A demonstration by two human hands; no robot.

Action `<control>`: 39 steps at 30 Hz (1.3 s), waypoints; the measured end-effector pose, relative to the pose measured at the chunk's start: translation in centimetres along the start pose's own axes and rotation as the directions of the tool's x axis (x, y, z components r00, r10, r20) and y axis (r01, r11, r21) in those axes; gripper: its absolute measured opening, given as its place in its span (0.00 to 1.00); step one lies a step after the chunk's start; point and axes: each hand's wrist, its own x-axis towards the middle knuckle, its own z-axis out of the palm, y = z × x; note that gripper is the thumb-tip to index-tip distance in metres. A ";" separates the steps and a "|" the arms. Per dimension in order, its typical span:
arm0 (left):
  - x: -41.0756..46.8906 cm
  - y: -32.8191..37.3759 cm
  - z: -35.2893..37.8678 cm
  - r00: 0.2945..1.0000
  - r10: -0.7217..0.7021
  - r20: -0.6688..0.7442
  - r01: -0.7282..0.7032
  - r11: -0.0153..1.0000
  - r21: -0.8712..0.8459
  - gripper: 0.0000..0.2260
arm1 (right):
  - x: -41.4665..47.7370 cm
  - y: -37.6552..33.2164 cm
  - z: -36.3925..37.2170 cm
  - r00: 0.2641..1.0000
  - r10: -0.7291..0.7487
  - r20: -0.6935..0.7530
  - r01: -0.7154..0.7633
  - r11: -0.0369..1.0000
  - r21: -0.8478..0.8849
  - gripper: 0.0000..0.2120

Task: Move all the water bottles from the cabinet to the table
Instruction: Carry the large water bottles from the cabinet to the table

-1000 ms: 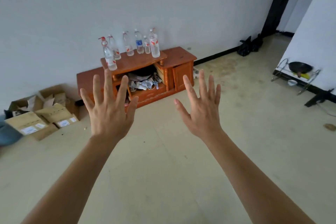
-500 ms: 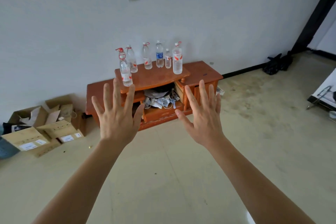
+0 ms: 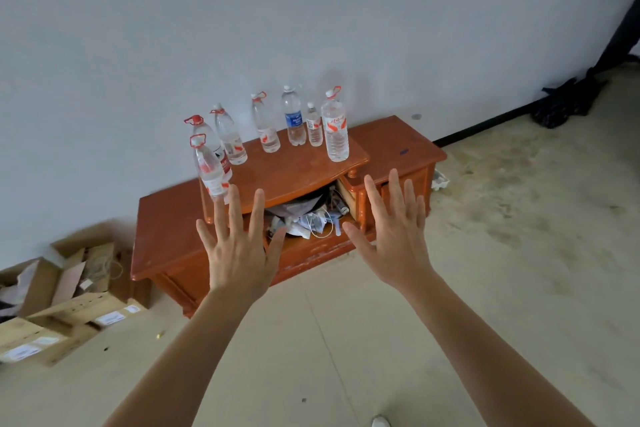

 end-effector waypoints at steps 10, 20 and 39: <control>14.9 -1.0 5.6 0.994 -0.110 0.015 0.110 0.994 -0.020 0.33 | 17.7 2.4 7.7 0.990 -0.088 0.107 0.079 0.993 0.086 0.40; 29.8 -7.0 15.3 0.984 -0.109 0.142 0.123 0.989 -0.088 0.35 | 33.1 2.2 16.5 0.984 -0.027 0.178 0.026 1.000 0.005 0.44; 53.7 -2.3 30.1 0.896 0.066 0.439 0.009 0.986 -0.166 0.46 | 55.2 14.0 24.7 0.957 0.239 0.168 -0.251 0.967 0.053 0.45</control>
